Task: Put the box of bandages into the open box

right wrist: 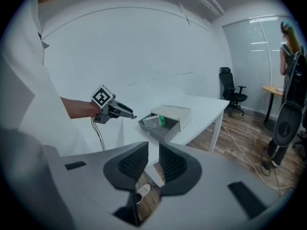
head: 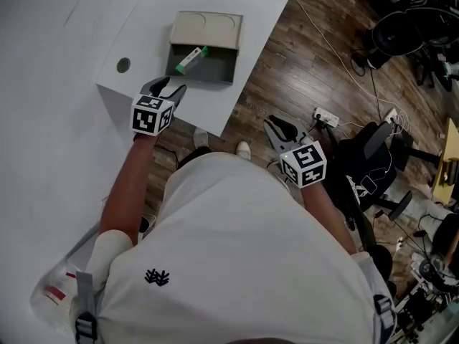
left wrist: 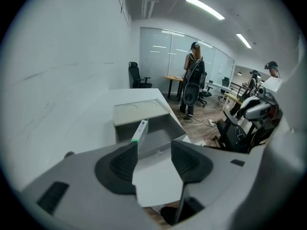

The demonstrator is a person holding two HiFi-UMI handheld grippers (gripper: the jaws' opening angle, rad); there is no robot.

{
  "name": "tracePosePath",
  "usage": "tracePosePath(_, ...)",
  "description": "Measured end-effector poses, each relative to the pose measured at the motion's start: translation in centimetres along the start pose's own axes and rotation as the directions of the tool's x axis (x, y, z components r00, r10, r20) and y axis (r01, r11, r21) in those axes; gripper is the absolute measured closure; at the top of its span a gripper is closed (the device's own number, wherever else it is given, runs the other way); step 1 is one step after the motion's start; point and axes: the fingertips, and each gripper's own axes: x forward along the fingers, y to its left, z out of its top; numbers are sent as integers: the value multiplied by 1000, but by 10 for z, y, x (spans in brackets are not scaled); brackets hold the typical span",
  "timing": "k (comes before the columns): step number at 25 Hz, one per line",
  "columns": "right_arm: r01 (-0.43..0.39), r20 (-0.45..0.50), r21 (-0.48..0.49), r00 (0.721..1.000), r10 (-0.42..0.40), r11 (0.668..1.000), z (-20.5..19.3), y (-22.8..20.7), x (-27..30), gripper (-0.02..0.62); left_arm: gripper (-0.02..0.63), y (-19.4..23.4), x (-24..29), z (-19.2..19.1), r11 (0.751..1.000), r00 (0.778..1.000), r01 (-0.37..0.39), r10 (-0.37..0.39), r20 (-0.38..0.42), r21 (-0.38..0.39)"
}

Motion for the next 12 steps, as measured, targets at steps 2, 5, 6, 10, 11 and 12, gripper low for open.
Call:
tracePosePath(2, -17, -3, -9, 1000, 17, 1000, -5, 1, -3, 526, 383, -10, -7, 0, 1000, 1000, -6, 6, 13, -9)
tracePosePath(5, -41, -1, -21, 999, 41, 999, -9, 1, -8, 528, 391, -26, -17, 1, 1000, 999, -14, 15, 34, -18)
tracePosePath(6, -48, 0, -25, 999, 48, 999, -11, 1, -10, 529, 391, -31, -20, 1, 1000, 999, -17, 18, 39, -21)
tracePosePath(10, -69, -4, -39, 998, 68, 997, -17, 0, -14, 531, 397, -52, -28, -3, 999, 999, -10, 12, 52, -44)
tracePosePath(11, -72, -4, -42, 997, 72, 997, -19, 0, -15, 531, 402, -58, -29, -5, 999, 999, -4, 6, 53, -49)
tracePosePath(12, -74, -4, -45, 997, 74, 996, -20, -1, -17, 532, 412, -63, -31, -6, 999, 999, 2, 1, 54, -54)
